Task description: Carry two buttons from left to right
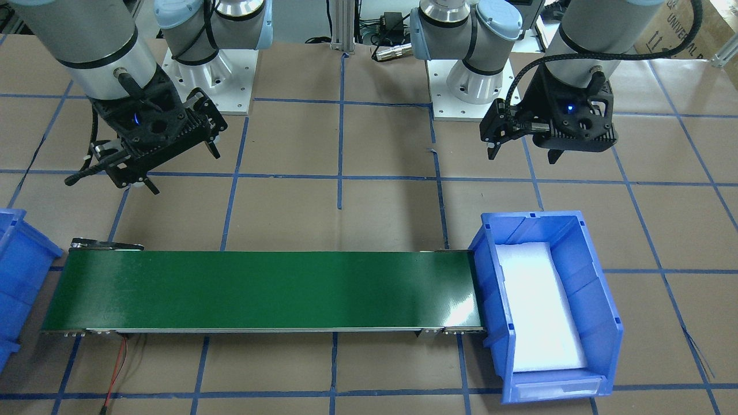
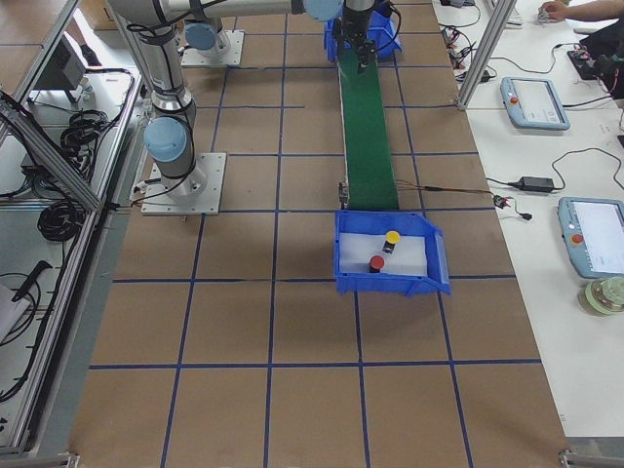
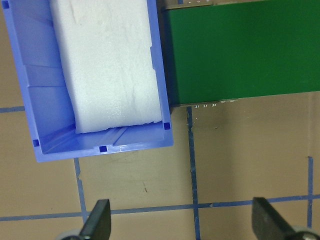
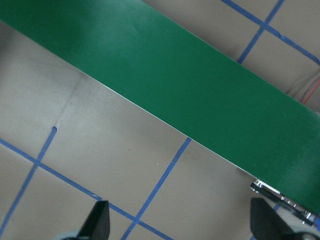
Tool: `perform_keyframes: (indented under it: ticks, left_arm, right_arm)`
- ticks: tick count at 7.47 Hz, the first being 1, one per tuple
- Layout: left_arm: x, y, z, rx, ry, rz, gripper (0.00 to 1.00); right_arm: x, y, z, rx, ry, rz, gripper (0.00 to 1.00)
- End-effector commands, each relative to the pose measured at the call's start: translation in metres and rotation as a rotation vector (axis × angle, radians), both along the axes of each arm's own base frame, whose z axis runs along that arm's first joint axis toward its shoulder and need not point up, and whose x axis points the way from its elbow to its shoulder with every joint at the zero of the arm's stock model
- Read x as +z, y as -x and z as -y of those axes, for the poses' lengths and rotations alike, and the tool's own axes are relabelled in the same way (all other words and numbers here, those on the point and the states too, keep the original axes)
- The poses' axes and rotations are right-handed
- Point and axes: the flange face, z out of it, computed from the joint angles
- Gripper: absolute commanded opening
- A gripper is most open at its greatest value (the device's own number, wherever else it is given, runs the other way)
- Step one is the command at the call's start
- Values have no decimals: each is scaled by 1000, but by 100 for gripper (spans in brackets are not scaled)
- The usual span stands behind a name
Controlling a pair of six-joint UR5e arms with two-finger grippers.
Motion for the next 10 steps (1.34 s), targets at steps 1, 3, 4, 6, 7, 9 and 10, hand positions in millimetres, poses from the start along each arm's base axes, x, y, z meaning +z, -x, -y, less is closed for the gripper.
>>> perform_keyframes:
  ticks: [1, 3, 4, 6, 7, 9, 10]
  left_arm:
    - [2, 0, -1, 0, 4, 0, 100]
    - [2, 0, -1, 0, 4, 0, 100]
    - [2, 0, -1, 0, 4, 0, 100]
    - [1, 0, 0, 0, 3, 0, 100]
    - [2, 0, -1, 0, 4, 0, 100]
    - [2, 0, -1, 0, 4, 0, 100]
    - [2, 0, -1, 0, 4, 0, 100]
  right_arm:
    - [33, -3, -25, -191, 62, 1, 100]
    - [31, 26, -20, -330, 55, 13, 100]
    - [31, 29, -19, -412, 52, 19, 100]
    - [29, 32, -18, -439, 42, 17, 100]
    - [29, 33, -19, -430, 39, 12, 100]
    - [29, 30, -19, -438, 45, 18, 100]
    - [29, 30, -19, -436, 44, 16, 100]
